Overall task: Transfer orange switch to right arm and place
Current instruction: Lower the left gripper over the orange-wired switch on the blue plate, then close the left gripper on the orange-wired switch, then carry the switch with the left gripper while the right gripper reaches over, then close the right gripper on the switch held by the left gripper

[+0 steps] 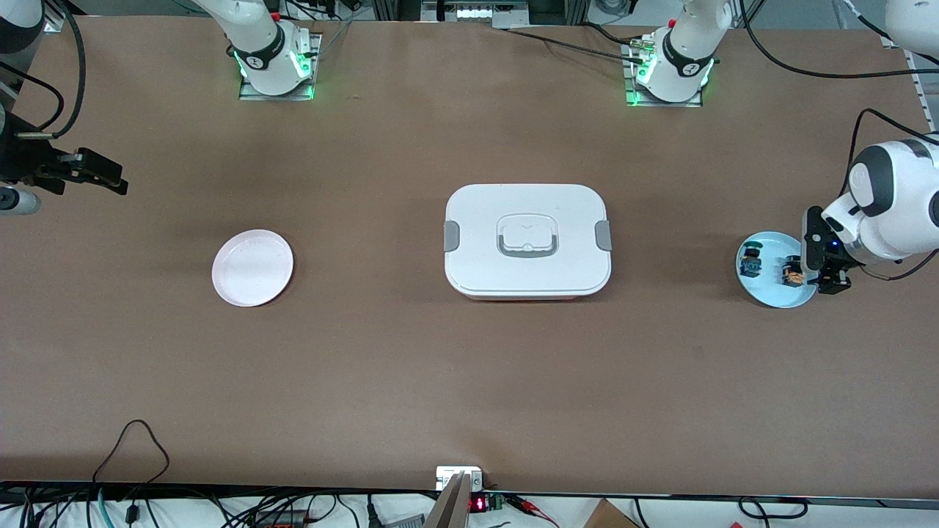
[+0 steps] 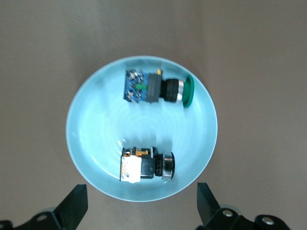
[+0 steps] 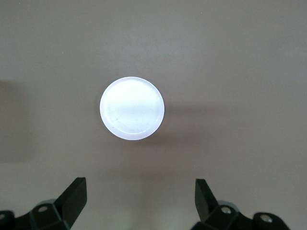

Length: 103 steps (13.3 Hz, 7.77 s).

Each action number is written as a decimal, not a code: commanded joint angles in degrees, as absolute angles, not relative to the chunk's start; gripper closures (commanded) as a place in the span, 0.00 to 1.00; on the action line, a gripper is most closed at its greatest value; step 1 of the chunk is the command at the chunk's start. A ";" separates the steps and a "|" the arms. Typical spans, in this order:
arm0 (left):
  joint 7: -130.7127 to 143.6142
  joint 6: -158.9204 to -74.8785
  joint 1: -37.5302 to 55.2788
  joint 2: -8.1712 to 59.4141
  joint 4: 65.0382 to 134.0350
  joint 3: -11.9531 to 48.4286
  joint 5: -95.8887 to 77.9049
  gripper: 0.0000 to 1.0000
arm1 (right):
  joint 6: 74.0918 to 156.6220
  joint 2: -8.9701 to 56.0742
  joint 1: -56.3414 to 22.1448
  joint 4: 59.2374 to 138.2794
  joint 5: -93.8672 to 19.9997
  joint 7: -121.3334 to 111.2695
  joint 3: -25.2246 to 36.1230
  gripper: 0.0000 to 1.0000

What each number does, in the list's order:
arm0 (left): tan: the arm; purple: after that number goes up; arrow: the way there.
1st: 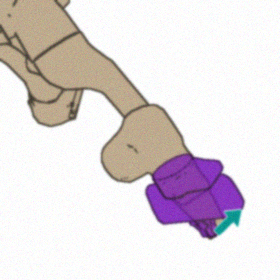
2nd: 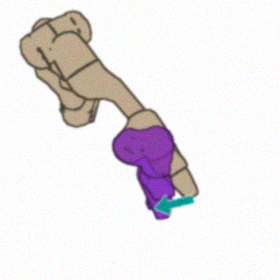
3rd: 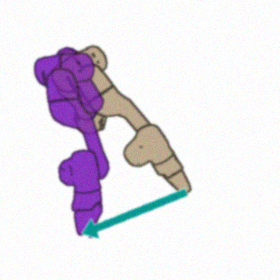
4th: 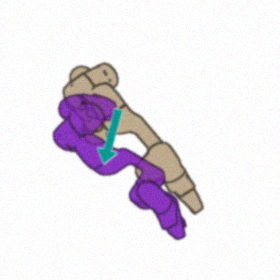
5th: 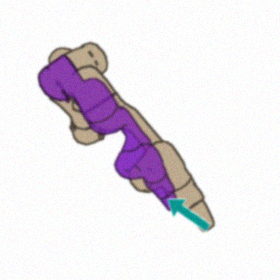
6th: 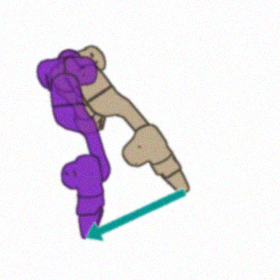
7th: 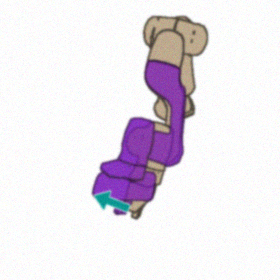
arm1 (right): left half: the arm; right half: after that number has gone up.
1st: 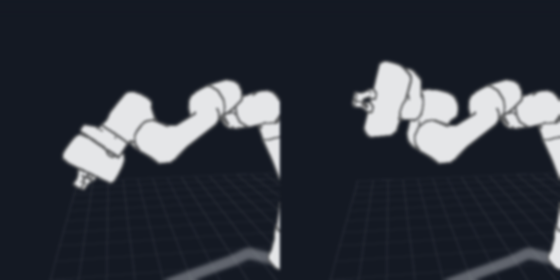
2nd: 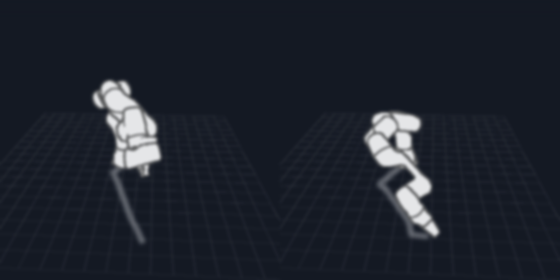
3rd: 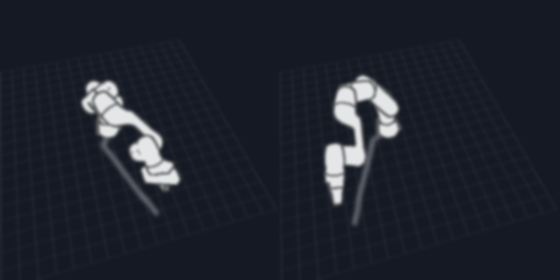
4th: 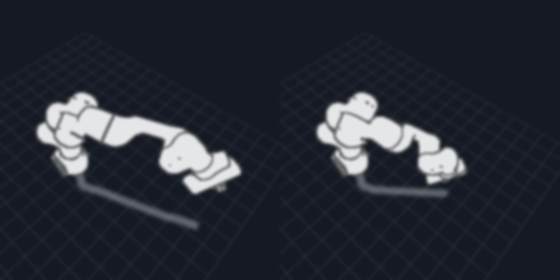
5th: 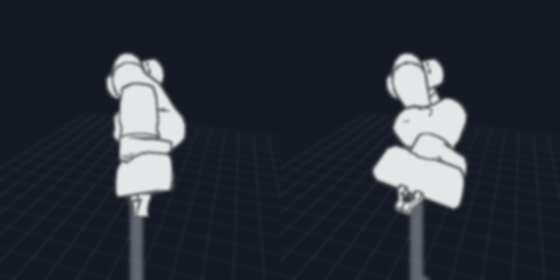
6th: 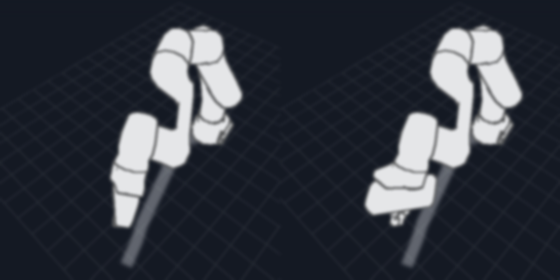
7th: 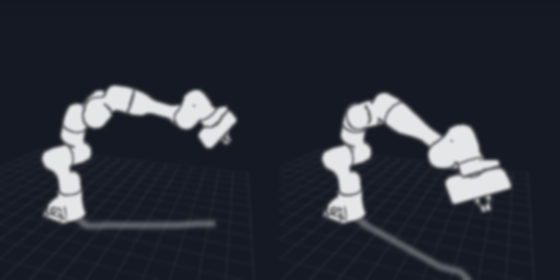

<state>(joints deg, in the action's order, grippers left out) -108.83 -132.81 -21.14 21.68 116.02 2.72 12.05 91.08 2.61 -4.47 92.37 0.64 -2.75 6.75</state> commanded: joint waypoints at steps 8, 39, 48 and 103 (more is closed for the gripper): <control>-117.60 -137.72 -31.45 27.86 115.22 10.80 12.13 0.00 | 91.23 1.32 -4.48 93.52 1.32 -3.34 6.59 0.00; -120.15 -133.54 -46.48 30.06 111.28 25.64 8.17 1.00 | 91.32 1.32 -4.57 93.43 1.41 -3.34 6.59 0.00; -108.76 -93.90 -44.48 30.32 94.23 44.55 -7.96 1.00 | 91.14 1.32 -4.48 93.25 1.41 -3.25 6.59 0.00; -119.88 -126.39 -33.84 31.11 108.11 67.41 -79.19 1.00 | 114.17 19.95 -36.74 100.11 -105.82 -15.91 6.42 0.05</control>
<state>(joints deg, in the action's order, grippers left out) -118.22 -125.73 -33.71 31.87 107.72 66.88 -77.16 113.55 20.74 -35.94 99.34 -104.45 -14.29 5.91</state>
